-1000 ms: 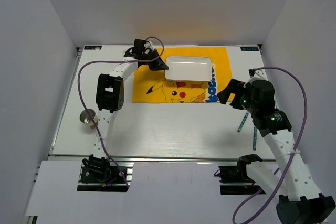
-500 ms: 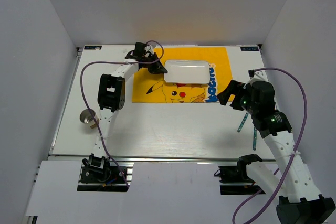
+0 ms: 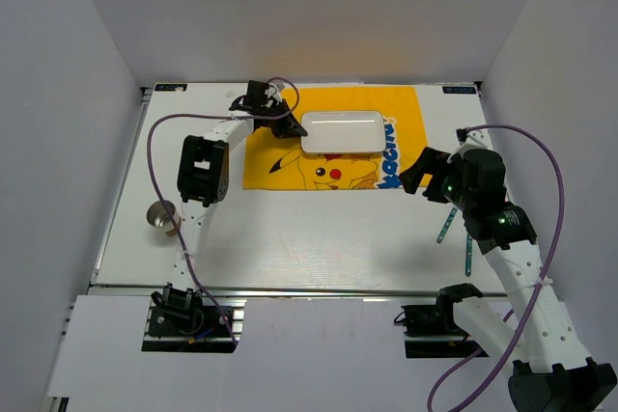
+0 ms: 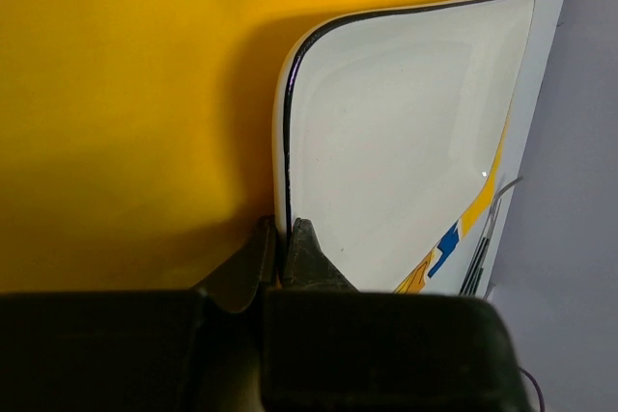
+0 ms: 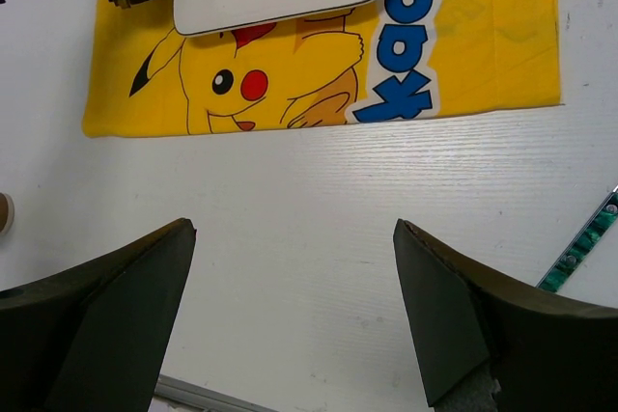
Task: Set the dinner table for one person
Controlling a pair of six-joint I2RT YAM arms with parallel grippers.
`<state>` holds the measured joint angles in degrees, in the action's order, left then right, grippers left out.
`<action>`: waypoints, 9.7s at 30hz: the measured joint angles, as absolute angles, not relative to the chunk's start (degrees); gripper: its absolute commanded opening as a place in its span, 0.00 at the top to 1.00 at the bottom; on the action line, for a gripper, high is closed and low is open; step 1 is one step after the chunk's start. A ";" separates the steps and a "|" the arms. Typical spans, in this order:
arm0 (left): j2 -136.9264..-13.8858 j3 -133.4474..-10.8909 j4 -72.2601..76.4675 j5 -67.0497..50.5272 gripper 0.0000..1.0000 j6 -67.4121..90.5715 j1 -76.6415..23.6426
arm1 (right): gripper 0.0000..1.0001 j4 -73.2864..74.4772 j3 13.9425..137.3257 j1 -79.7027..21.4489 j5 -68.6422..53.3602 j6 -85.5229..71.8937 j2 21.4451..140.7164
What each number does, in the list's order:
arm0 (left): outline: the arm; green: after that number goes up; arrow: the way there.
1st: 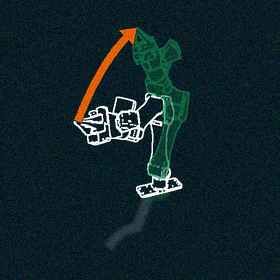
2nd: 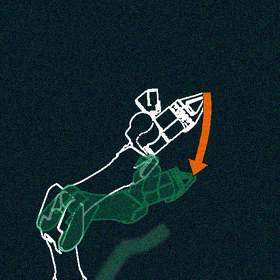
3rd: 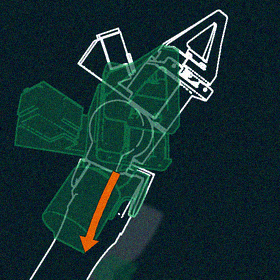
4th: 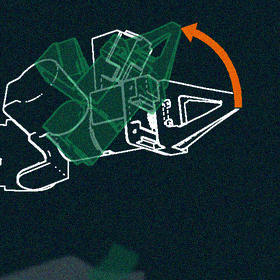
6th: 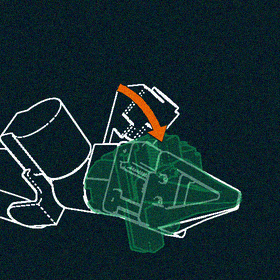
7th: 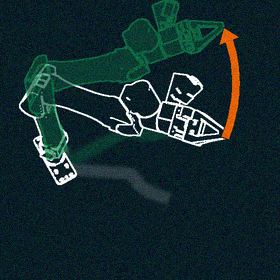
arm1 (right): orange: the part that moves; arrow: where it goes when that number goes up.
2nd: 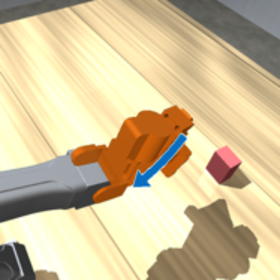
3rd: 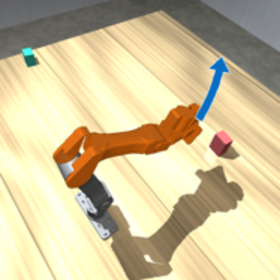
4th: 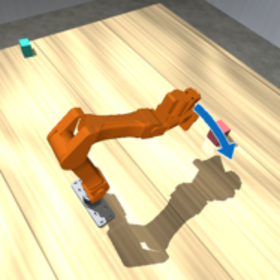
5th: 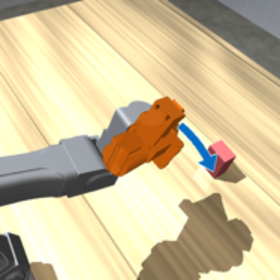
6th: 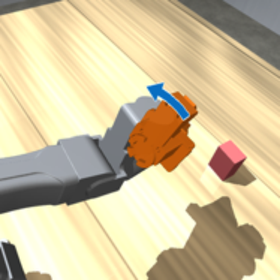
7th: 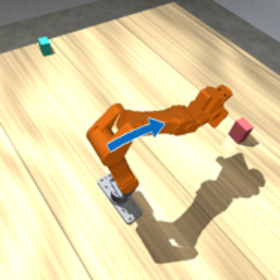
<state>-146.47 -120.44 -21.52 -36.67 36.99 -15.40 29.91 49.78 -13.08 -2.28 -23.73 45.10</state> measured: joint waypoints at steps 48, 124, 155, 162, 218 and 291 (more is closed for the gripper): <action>-67.64 -67.40 -70.37 31.07 0.03 63.99 -3.81 | 0.11 12.47 44.29 -16.14 -20.64 -23.40 62.02; -107.13 -92.27 -42.72 11.05 0.94 40.56 -37.74 | 1.00 13.19 73.95 -37.45 8.45 -28.25 94.52; -77.80 -67.31 -47.51 25.32 0.02 40.05 -35.05 | 1.00 28.93 135.46 -5.78 11.38 -19.00 140.33; -79.09 -66.89 -45.98 24.53 0.02 38.22 -35.05 | 1.00 27.86 137.14 -2.00 7.20 -19.03 145.69; -62.94 -53.21 -48.84 20.38 0.02 30.70 -35.77 | 0.11 31.48 36.84 16.69 12.64 -27.33 64.82; -59.13 -51.83 -43.72 14.35 0.02 26.39 -35.35 | 1.00 39.66 108.25 -6.33 7.68 -5.58 127.13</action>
